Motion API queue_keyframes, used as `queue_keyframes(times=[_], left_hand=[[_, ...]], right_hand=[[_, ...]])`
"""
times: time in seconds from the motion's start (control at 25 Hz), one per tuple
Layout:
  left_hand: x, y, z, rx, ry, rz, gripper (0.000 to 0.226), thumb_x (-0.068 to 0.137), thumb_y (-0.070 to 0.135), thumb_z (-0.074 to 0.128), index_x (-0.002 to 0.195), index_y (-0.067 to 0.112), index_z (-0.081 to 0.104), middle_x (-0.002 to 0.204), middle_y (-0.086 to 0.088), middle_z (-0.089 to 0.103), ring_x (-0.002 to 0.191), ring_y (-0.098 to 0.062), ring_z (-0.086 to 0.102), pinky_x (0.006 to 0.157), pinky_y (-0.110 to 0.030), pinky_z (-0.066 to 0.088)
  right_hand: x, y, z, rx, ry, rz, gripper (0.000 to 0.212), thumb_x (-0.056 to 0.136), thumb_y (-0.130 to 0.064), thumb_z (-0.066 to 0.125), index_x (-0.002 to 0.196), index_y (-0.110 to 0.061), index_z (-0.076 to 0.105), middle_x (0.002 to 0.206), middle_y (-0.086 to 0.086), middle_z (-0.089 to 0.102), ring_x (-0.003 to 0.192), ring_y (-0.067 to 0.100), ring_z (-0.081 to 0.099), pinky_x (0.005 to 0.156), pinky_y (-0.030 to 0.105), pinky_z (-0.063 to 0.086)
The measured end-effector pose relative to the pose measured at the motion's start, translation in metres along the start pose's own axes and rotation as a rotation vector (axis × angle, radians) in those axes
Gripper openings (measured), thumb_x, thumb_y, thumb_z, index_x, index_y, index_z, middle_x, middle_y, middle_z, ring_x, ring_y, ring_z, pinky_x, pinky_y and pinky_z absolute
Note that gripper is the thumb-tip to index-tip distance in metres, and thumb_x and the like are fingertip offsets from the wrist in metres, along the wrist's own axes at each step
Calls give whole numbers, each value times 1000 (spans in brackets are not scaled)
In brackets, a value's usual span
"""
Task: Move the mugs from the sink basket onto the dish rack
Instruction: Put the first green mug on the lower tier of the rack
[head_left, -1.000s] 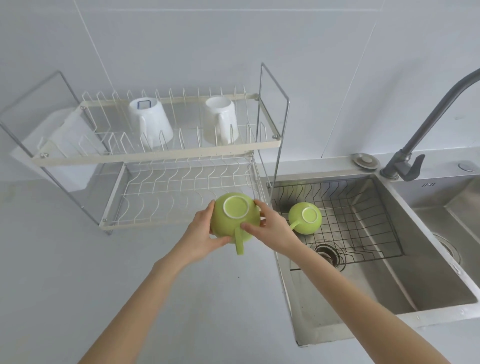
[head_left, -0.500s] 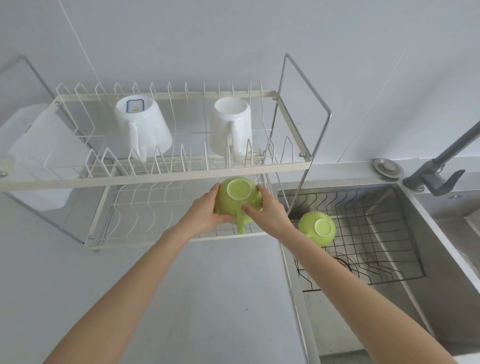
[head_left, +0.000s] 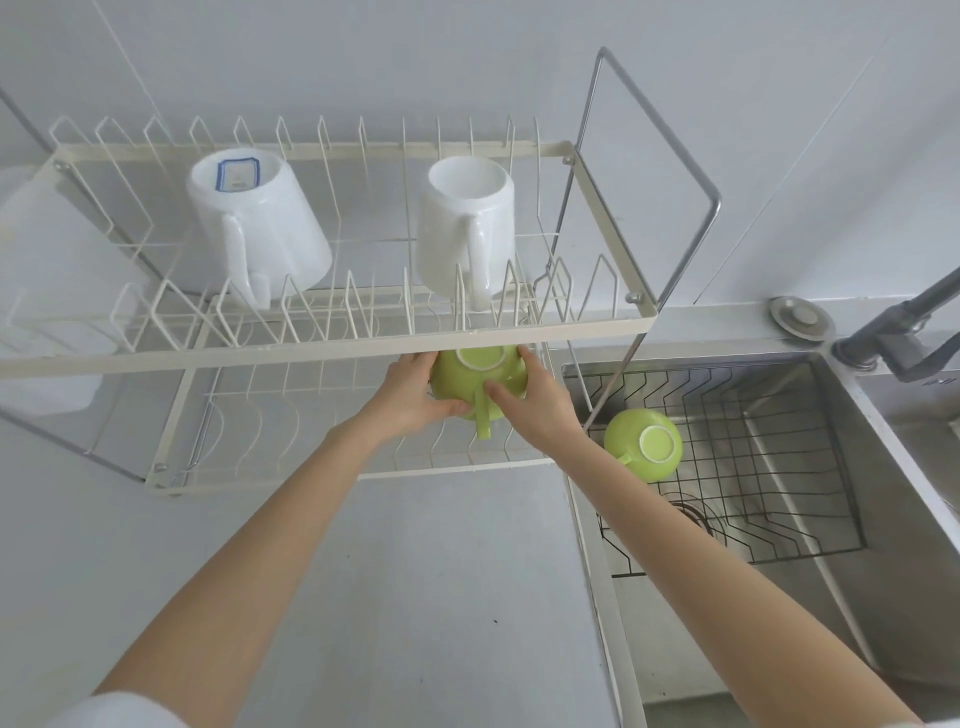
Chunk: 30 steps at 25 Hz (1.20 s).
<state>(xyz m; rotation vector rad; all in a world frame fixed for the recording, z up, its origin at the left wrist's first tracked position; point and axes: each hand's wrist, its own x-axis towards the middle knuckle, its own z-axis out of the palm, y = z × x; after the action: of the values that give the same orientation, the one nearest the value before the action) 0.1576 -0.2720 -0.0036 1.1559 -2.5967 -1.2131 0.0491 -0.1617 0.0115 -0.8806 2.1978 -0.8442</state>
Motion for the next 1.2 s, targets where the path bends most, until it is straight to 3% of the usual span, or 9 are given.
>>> queue_keyframes(times=[0.12,0.44,0.64,0.8,1.0,1.2], left_hand=[[3,-2,2,7,11,13,83,68,25,77,137,17,32,133,-16,42,121,-34,39,104,-48,37],[1,5,-2,35,21,32,71,74,20,73,134,11,36,130,-14,48,118,-32,44,103,-39,36],[-5,5,-1,9,33,21,73,74,24,72,135,14,33,131,-13,46,118,-33,45,103,-44,37],[-20,13,-7,13,45,37,74,80,21,65,141,14,23,143,-13,36,128,-32,41,107,-39,34],[-58,22,-13,445,54,51,67,88,35,49,143,11,18,151,-8,27,133,-29,36,105,-41,32],[-105,31,-1,614,58,78,65,89,40,43,142,10,19,149,-7,30,138,-23,28,112,-40,22]], right_hand=[[1,2,0,-1,23,-12,68,91,-30,54,146,-11,19,147,11,38,136,29,33,112,40,30],[8,1,-1,10,22,-14,65,89,-31,56,143,-10,28,141,14,44,132,31,38,110,44,34],[5,-2,-1,-44,-9,-21,67,91,-30,52,146,-9,19,147,14,36,135,31,33,111,42,31],[-6,-5,-5,-146,-19,-95,66,93,-27,48,147,-10,13,152,14,27,139,31,28,114,43,26],[-39,-2,-14,-303,-79,-202,64,93,-24,48,146,-8,16,155,11,23,143,27,19,116,37,19],[-84,16,-19,-435,-84,-266,64,93,-28,48,147,-10,18,155,10,24,144,25,19,118,39,20]])
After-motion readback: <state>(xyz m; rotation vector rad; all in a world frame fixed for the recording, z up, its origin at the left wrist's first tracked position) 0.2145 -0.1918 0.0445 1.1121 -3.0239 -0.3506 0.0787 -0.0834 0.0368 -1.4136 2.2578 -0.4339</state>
